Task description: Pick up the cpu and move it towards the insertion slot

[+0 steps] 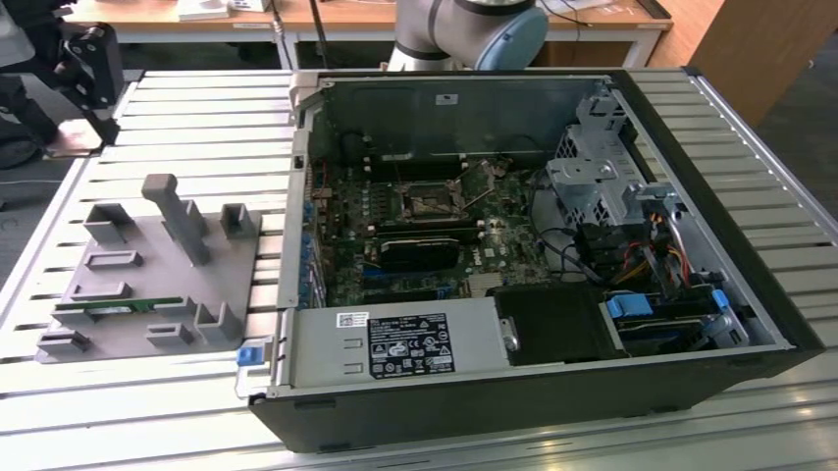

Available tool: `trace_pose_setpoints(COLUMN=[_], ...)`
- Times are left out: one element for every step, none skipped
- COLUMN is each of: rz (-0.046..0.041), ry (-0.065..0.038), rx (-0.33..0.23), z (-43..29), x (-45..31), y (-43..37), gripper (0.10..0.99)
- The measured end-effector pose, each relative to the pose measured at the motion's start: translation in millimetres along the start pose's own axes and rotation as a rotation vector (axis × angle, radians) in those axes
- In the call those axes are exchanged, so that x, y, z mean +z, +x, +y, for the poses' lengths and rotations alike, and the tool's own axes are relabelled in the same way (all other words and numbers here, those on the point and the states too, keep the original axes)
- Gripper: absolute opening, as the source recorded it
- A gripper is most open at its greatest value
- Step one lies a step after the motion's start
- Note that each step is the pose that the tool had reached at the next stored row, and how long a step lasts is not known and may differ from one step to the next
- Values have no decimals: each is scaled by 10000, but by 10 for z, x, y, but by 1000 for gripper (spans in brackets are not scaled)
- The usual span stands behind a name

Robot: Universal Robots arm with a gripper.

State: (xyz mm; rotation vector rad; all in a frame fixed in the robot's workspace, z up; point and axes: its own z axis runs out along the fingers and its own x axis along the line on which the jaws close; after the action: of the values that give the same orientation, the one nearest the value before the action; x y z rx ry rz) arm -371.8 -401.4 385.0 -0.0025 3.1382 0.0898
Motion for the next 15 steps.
trace_pose_setpoints(rz=[0,0,0,1,1,1,0,1,1,0,1,1,1,2,1], ry=[0,0,0,0,0,0,0,0,1,0,0,0,0,0,0], rx=[0,0,0,1,0,0,0,0,0,0,0,0,-1,0,0], z=[0,0,0,0,0,0,0,0,0,0,0,0,0,0,0], x=[0,1,0,0,0,0,0,0,0,1,1,0,1,1,1], y=[-21,-44,-69,-92,-113,-135,-158,-179,-200,-224,-246,-268,-291,-315,-339], gripper=[537,537,537,537,537,537,537,537,537,537,537,537,537,537,537])
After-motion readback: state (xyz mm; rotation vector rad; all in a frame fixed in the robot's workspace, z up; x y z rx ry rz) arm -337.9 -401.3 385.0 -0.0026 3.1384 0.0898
